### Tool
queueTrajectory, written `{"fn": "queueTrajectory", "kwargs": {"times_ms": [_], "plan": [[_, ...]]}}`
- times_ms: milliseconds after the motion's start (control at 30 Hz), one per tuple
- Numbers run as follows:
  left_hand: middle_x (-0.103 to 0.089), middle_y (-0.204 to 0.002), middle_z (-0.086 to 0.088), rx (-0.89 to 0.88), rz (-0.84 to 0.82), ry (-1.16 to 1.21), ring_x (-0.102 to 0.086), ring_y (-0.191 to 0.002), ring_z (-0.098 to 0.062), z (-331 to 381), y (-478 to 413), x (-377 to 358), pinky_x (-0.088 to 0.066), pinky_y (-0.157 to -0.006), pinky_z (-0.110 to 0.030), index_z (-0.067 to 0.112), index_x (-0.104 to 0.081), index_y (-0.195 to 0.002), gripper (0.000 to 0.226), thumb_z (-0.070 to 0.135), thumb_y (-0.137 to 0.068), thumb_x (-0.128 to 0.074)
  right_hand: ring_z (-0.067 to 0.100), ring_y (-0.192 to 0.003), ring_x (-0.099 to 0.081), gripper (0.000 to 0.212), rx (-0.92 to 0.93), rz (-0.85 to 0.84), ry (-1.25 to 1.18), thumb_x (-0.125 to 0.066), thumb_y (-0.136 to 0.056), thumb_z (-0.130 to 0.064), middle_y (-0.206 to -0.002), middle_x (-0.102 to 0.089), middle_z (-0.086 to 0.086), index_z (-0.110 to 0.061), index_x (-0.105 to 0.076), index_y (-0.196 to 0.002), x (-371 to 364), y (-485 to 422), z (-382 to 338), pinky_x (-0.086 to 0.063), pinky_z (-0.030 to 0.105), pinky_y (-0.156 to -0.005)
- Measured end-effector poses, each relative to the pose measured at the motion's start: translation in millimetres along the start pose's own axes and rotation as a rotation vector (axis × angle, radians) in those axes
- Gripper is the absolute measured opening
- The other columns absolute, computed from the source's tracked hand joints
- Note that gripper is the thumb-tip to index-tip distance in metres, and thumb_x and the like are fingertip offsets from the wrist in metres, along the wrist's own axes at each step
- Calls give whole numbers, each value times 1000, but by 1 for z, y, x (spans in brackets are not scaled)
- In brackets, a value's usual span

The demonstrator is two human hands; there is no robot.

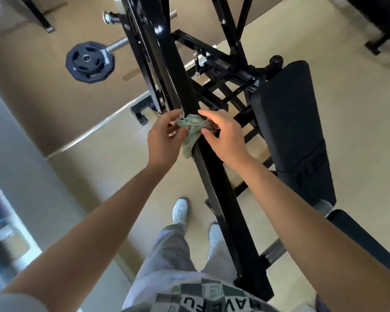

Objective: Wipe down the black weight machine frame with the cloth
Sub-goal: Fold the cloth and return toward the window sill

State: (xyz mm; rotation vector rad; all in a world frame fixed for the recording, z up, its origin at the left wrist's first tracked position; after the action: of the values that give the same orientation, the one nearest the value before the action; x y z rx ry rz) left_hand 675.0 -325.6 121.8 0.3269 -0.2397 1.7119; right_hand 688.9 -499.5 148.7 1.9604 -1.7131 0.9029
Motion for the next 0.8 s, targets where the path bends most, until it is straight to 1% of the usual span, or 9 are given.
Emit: {"fn": "queueTrajectory", "kwargs": {"times_ms": [33, 100, 167, 233, 433, 600, 700, 767, 800], "plan": [[-68, -115, 5, -6, 1, -11, -69, -101, -7, -1, 10, -2, -56, -91, -21, 17, -68, -123, 34, 8, -91, -71, 10, -101, -60, 47, 11, -30, 13, -69, -89, -7, -112, -62, 2, -16, -63, -134, 0, 9, 3, -51, 20, -89], [-69, -116, 0, -14, 5, -39, -69, -102, -8, -2, 34, -7, -58, -92, -26, 15, -69, -122, 33, 6, -90, -70, 7, -96, -57, 45, 46, -89, 43, -69, -89, -7, -109, -61, 2, -16, -64, -133, 2, 31, 7, -47, 10, -85], [-69, -114, 0, -12, 8, -64, -70, -100, -8, -4, 60, -14, -59, -91, -30, 14, -70, -118, 29, 6, -91, -69, 4, -91, -55, 41, 74, -140, 70, -71, -89, -9, -106, -59, 1, -14, -67, -129, 6, 55, 11, -42, 2, -80], [-71, -110, 2, 12, 18, -100, -71, -97, -8, -5, 89, -20, -61, -86, -31, 17, -70, -112, 22, 11, -91, -71, 3, -91, -54, 37, 99, -181, 79, -72, -89, -12, -105, -59, 0, -13, -68, -126, 11, 81, 17, -39, -1, -78], [-74, -105, 4, 106, 81, -145, -72, -91, -2, -5, 184, -41, -60, -79, -23, 21, -70, -106, 18, 13, -91, -73, 5, -87, -59, 35, 151, -278, -1, -78, -85, -16, -102, -63, -6, -14, -72, -120, 30, 158, 30, -53, 19, -78], [-76, -101, 7, 169, 92, -171, -72, -87, 1, -5, 253, -58, -57, -76, -17, 21, -72, -103, 14, 14, -91, -74, 9, -84, -63, 31, 205, -341, -66, -83, -81, -18, -99, -67, -1, -11, -76, -110, 43, 214, 35, -54, 19, -76], [-75, -93, 13, 227, 82, -224, -70, -81, 6, -6, 290, -65, -50, -68, -7, 28, -70, -95, 12, 19, -90, -76, 11, -81, -64, 29, 235, -376, -61, -84, -79, -23, -98, -66, -2, -13, -78, -105, 47, 242, 38, -56, 26, -72], [-75, -90, 15, 258, 67, -243, -70, -79, 5, -8, 313, -71, -51, -67, -10, 29, -70, -93, 11, 21, -90, -77, 12, -83, -63, 28, 262, -387, -37, -85, -79, -24, -98, -66, -2, -14, -79, -104, 49, 259, 39, -56, 28, -74], [-75, -89, 14, 273, 57, -238, -71, -78, 4, -11, 324, -74, -56, -68, -16, 27, -71, -92, 9, 22, -90, -77, 13, -85, -61, 26, 278, -392, -23, -85, -79, -22, -98, -65, -2, -14, -79, -103, 49, 267, 39, -55, 29, -75]]}}
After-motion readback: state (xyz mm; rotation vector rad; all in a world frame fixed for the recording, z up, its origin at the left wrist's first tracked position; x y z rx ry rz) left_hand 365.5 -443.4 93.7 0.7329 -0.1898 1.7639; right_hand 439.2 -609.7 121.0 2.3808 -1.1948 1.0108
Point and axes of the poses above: each hand's wrist, its own y-axis away from the middle knuckle, its own x-axis out of the back of the hand, z = x × y, the point moved 9 cm from there along -y, towards the middle knuckle
